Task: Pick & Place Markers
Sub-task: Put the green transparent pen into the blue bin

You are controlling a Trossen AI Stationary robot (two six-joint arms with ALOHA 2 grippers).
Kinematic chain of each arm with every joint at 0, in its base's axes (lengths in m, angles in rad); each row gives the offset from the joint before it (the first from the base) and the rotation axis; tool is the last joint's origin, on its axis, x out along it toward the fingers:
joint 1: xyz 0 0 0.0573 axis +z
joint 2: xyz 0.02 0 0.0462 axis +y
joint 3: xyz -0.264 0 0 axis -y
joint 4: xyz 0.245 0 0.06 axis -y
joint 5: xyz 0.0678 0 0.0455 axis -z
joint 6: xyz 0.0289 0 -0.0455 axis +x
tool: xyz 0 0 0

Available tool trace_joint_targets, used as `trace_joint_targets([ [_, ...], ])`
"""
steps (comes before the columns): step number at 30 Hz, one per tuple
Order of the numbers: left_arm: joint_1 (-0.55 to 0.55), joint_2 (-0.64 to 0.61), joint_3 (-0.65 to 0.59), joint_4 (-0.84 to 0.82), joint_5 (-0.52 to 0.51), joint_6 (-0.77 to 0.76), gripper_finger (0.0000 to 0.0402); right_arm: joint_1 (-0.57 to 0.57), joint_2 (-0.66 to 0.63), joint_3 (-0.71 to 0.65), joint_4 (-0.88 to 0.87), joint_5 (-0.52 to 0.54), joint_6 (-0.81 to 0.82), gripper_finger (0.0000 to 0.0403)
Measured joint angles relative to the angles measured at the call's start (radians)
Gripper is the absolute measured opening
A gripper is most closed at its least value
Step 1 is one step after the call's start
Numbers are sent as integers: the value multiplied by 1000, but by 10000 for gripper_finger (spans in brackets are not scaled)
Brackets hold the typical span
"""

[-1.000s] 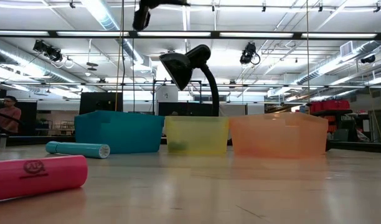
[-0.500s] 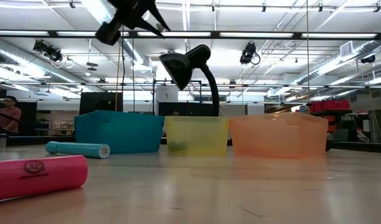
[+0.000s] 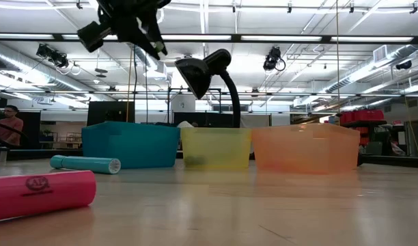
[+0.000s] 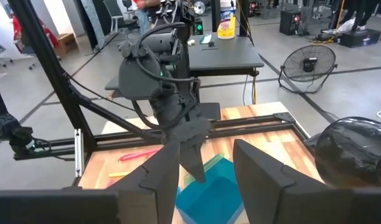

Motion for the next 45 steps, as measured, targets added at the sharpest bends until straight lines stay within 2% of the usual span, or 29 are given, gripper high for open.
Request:
trace_joint_targets([
  [7,14,6,0,-101,-6,-164,50,0,0,0,-1,-1,-9,151],
  [14,85,60,0,-144,33,-189,50,0,0,0,-15,-3,-10,151],
  [26,163,203,-18,-114,124,-237,50,2,1,0,-76,-3,-38,151],
  [36,218,282,-29,-89,146,-238,50,3,0,-2,-99,-3,-53,151],
  [45,226,368,-29,-24,210,-240,50,3,0,-4,-122,-3,-57,151],
])
